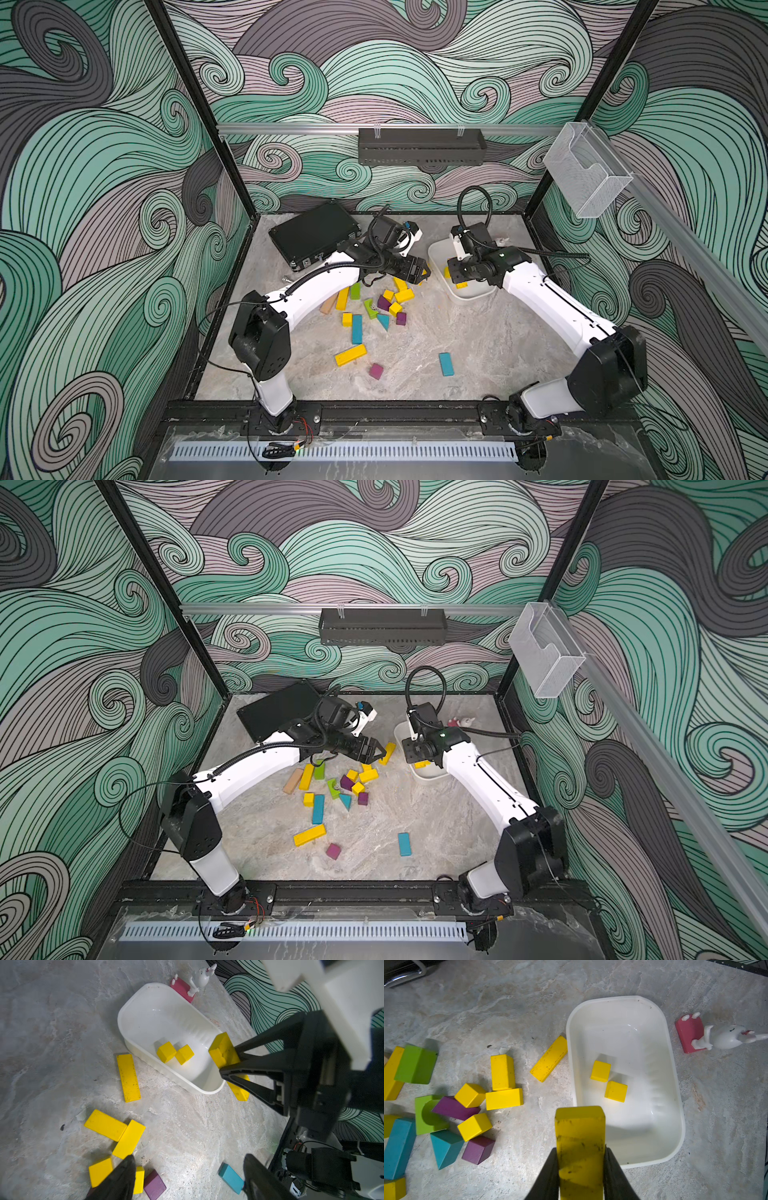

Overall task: Pick out the yellow building blocks
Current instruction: Place the building block in the storage box.

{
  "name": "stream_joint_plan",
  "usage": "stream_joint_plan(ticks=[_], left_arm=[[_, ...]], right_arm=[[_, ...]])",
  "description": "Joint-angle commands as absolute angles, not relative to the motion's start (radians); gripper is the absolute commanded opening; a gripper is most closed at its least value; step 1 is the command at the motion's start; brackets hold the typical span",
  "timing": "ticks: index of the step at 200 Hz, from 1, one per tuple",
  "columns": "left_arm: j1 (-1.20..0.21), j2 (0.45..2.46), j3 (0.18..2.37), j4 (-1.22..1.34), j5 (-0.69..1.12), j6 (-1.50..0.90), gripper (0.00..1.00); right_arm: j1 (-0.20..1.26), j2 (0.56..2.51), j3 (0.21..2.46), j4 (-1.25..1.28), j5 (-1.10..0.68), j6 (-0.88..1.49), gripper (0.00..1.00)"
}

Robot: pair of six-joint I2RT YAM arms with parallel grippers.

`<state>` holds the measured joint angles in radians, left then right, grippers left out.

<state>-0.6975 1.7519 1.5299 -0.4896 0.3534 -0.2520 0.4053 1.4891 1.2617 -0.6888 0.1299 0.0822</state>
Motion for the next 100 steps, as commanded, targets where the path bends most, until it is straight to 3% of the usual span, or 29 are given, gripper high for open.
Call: stream_joint_plan(ticks=[1,100], left_arm=[[-0.703,1.791,1.573,-0.452,0.425,-0.269,0.80],[-0.704,1.915,1.661,-0.528,0.515,-0.260,0.79]], right_arm=[[0.367,1.531,1.283,-0.647,0.127,0.047,0.28],[0.221,1.733,1.293,-0.527,0.193,-0.052,0.29]])
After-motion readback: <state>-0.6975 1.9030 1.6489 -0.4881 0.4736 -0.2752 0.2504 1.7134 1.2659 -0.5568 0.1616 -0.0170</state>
